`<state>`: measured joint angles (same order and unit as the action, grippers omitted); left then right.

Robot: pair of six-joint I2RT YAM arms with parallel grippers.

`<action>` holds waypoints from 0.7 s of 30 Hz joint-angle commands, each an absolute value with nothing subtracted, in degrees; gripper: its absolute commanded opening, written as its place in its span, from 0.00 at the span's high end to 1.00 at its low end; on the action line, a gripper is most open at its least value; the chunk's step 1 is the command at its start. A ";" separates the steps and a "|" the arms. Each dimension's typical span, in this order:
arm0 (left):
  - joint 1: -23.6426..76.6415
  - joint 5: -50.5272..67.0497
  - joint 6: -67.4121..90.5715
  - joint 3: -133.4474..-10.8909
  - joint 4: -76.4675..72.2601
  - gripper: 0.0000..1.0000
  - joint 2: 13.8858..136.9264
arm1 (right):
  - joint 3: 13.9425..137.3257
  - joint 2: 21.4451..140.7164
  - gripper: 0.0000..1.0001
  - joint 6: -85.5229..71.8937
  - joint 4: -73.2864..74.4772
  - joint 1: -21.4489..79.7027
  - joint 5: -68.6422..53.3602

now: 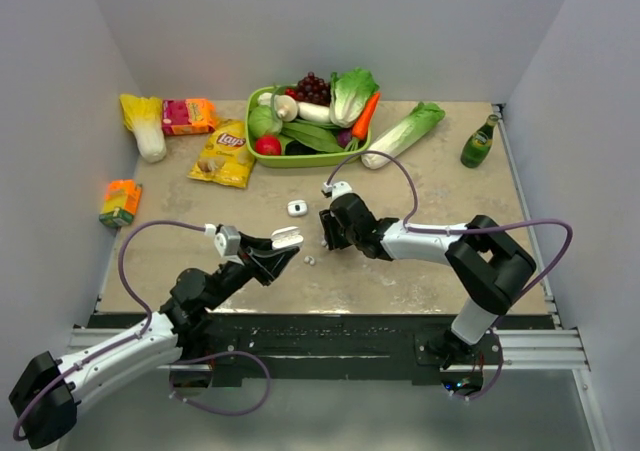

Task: Insert the wireless bluetooth earbuds into the charging case
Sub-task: Adjust the left earbud at the center of the board.

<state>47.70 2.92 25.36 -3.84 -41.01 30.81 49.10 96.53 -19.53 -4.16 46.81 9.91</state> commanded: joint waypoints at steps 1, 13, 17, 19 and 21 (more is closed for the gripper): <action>47.90 3.25 24.87 -4.39 -42.98 1.00 31.20 | 48.34 96.15 0.56 -18.63 -5.27 46.58 11.16; 47.90 3.96 25.40 -4.13 -43.86 1.00 32.08 | 47.90 96.94 0.56 -18.02 -5.71 47.02 9.23; 47.90 4.57 25.58 -4.13 -44.65 1.00 32.87 | 48.43 97.64 0.56 -17.49 -5.36 47.90 9.14; 47.90 4.75 25.66 -4.04 -45.00 1.00 33.22 | 48.60 98.08 0.56 -17.32 -5.10 48.43 9.14; 47.90 4.83 25.66 -4.13 -45.17 1.00 33.40 | 48.95 98.70 0.56 -17.14 -5.01 48.86 9.31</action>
